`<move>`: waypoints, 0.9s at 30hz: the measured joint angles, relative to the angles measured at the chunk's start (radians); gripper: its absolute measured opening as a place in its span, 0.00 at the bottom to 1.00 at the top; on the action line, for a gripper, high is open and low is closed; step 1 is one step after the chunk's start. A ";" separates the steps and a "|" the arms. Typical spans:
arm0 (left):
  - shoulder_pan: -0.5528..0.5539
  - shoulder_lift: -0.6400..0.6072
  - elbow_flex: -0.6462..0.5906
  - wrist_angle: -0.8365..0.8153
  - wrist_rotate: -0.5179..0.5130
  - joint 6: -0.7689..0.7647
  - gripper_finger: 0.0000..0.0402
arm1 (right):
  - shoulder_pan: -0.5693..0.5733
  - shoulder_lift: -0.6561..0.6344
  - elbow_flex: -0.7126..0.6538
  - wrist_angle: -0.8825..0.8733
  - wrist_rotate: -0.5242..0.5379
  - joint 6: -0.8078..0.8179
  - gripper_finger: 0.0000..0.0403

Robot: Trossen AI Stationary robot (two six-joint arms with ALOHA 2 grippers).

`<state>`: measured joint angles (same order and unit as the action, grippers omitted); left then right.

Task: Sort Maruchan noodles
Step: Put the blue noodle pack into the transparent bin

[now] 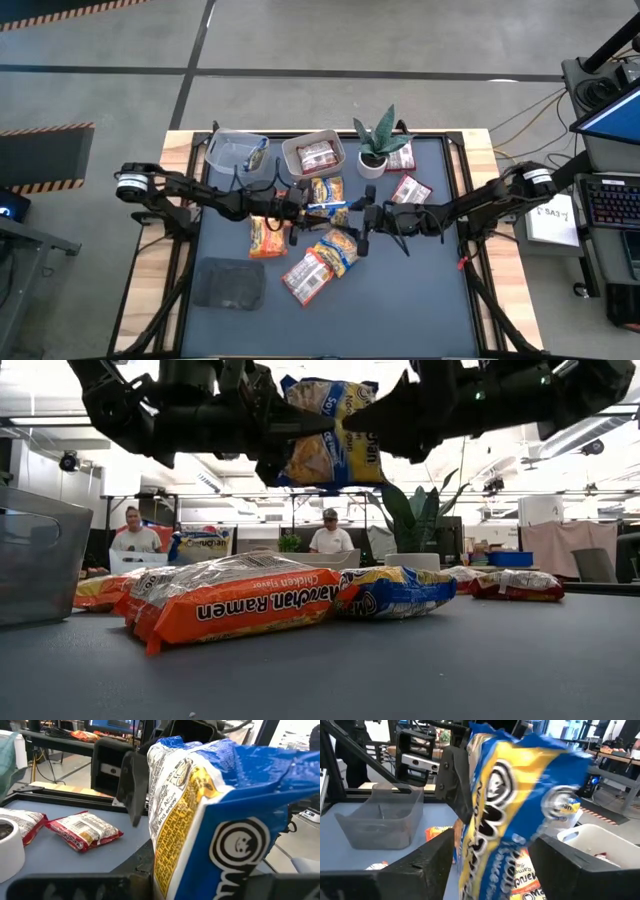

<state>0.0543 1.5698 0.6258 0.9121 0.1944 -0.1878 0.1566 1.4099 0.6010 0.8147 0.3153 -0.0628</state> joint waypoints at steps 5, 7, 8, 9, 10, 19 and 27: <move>0.006 -0.127 0.000 -0.158 -0.015 0.052 0.18 | 0.000 -0.116 0.000 -0.118 0.004 0.007 0.63; 0.018 -0.216 0.000 -0.282 -0.061 0.066 0.18 | 0.000 -0.168 0.000 -0.168 0.011 0.027 0.64; 0.024 -0.263 0.000 -0.362 -0.099 0.077 0.18 | 0.000 -0.195 0.000 -0.204 0.021 0.037 0.64; 0.031 -0.313 0.004 -0.453 -0.147 0.095 0.18 | 0.000 -0.216 0.000 -0.235 0.030 0.039 0.64; 0.036 -0.361 0.017 -0.553 -0.209 0.118 0.18 | 0.000 -0.235 0.000 -0.262 0.036 0.039 0.64; 0.111 -0.576 0.188 -1.159 -1.090 0.300 0.18 | 0.000 -0.272 -0.001 -0.309 0.053 0.026 0.61; 0.473 -0.552 0.211 -1.346 -0.914 0.165 0.18 | 0.000 -0.200 -0.002 -0.306 0.053 0.048 0.62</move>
<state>0.5273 1.0176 0.8371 -0.4340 -0.7194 -0.0230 0.1566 1.2103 0.5995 0.5085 0.3686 -0.0148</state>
